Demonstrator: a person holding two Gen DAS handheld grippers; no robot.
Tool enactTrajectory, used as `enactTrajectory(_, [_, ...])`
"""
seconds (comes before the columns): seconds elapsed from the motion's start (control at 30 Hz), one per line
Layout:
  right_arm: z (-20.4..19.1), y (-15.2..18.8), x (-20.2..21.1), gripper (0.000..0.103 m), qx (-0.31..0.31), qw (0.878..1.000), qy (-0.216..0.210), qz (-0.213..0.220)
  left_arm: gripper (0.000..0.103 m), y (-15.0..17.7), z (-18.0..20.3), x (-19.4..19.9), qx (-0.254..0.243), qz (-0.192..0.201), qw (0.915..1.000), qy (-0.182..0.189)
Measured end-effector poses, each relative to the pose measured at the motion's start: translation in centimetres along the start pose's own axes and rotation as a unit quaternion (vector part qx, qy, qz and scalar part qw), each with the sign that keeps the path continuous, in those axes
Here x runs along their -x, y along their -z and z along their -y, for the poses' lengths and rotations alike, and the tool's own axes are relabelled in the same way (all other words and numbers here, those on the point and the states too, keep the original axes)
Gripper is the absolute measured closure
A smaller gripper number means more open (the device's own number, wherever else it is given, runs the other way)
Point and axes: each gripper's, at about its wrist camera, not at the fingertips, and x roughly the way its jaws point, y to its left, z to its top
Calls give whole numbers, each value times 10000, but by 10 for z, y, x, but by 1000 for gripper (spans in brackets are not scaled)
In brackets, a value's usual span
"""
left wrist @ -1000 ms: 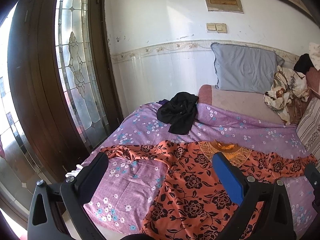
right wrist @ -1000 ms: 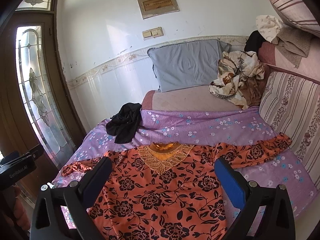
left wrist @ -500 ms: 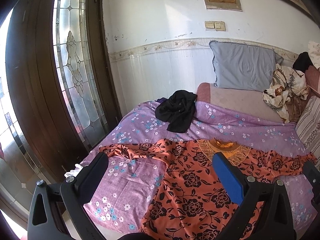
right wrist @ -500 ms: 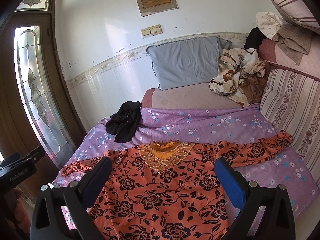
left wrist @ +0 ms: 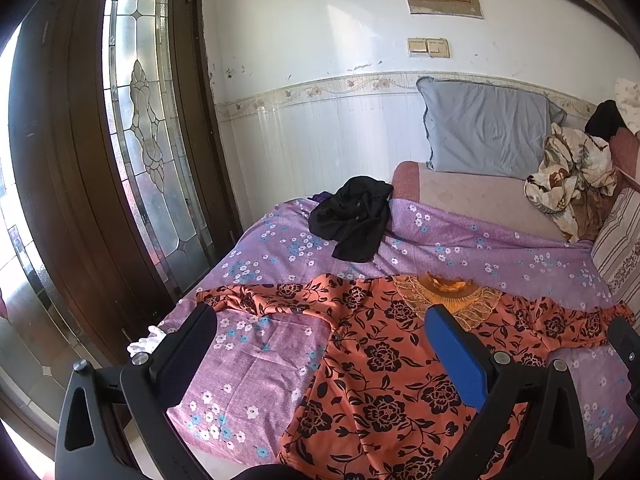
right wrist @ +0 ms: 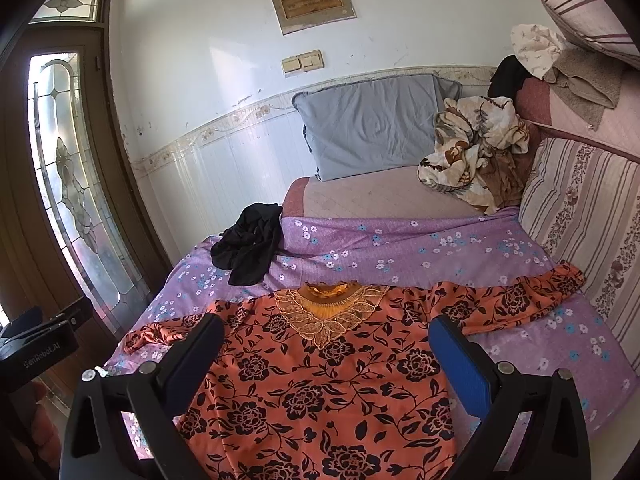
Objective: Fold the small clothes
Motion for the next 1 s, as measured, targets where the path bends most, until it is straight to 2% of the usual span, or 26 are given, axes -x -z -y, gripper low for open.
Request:
enactTrajectory(0.47, [19, 0, -29, 0, -148, 9996, 140, -185, 0, 2, 18, -29, -168, -177, 9997, 25])
enactTrajectory(0.77, [56, 5, -85, 0, -530, 9961, 477, -510, 0, 7, 46, -89, -370, -491, 9981, 45])
enactTrajectory(0.9, [99, 10, -125, 0, -970, 9913, 548, -702, 0, 19, 68, -143, -483, -859, 9950, 166])
enactTrajectory(1.0, [169, 20, -147, 0, -1798, 9803, 486, -663, 0, 42, 90, -203, -617, -1453, 9865, 436])
